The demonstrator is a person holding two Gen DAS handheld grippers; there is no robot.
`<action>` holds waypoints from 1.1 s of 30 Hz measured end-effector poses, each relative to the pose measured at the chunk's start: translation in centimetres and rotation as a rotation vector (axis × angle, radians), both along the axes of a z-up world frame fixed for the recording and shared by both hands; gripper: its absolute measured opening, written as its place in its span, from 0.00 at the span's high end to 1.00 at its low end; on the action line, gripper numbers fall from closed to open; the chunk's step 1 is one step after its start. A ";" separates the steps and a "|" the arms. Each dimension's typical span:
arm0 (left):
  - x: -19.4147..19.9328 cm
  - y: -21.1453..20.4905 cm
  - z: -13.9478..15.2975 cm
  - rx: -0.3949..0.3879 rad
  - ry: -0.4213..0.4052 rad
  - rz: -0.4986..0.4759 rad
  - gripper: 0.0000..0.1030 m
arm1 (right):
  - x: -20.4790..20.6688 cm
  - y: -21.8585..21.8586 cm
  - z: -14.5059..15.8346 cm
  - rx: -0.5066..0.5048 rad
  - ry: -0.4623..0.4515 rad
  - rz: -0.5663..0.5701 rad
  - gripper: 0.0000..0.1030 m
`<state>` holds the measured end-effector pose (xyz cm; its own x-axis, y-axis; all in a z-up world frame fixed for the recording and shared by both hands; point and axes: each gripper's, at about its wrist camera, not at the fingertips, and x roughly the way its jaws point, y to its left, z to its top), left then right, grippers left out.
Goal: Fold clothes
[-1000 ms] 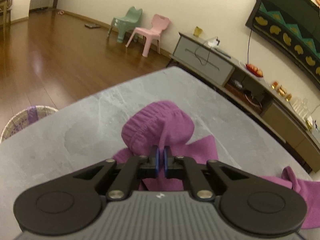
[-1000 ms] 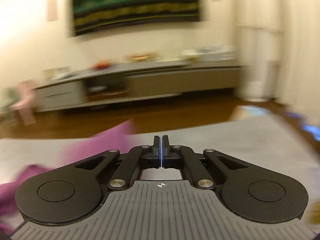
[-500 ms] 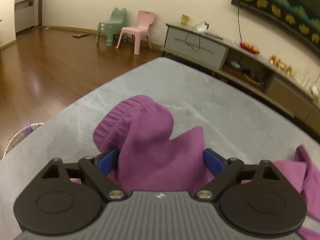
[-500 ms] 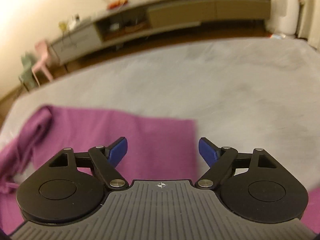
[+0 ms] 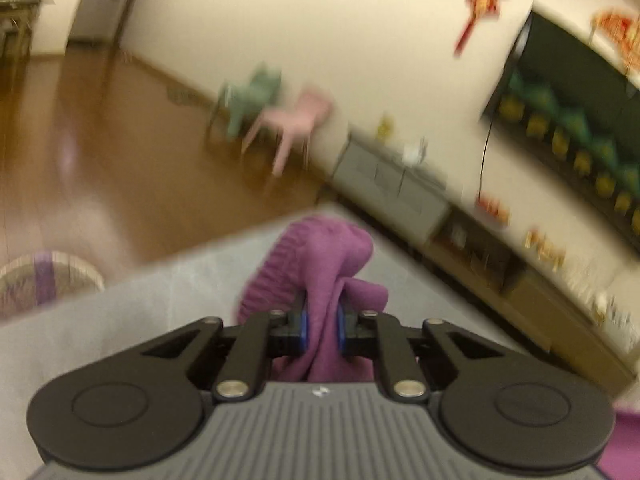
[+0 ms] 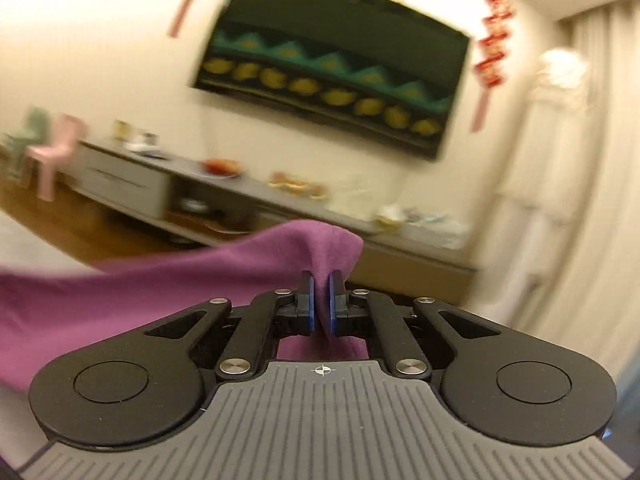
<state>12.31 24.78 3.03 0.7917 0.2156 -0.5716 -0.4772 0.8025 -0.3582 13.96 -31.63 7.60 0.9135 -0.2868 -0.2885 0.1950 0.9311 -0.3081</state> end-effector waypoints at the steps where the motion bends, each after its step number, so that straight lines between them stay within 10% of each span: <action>1: 0.2 -0.2 -0.4 0.000 0.025 -0.005 0.87 | 0.5 -1.7 -1.7 0.042 0.081 -0.042 0.97; 8: 1.1 -1.3 -2.5 0.003 0.140 -0.028 0.84 | -4.0 -13.3 -11.3 0.659 0.323 -0.330 0.68; 14: 1.2 -2.9 -0.8 0.040 0.053 -0.070 0.84 | -3.9 -13.5 -11.7 0.843 0.311 -0.249 0.41; 28: -0.5 -2.3 3.0 0.040 -0.150 -0.042 0.86 | 9.0 4.3 -9.7 0.185 0.591 0.567 0.22; 33: 1.6 -3.2 0.9 0.048 -0.025 -0.096 0.86 | 12.1 5.3 -11.2 0.207 0.678 0.617 0.62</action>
<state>13.94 21.63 3.90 0.8239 0.1648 -0.5423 -0.3885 0.8609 -0.3286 26.04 -26.32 -3.58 0.5050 0.3088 -0.8060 -0.5116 0.8592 0.0086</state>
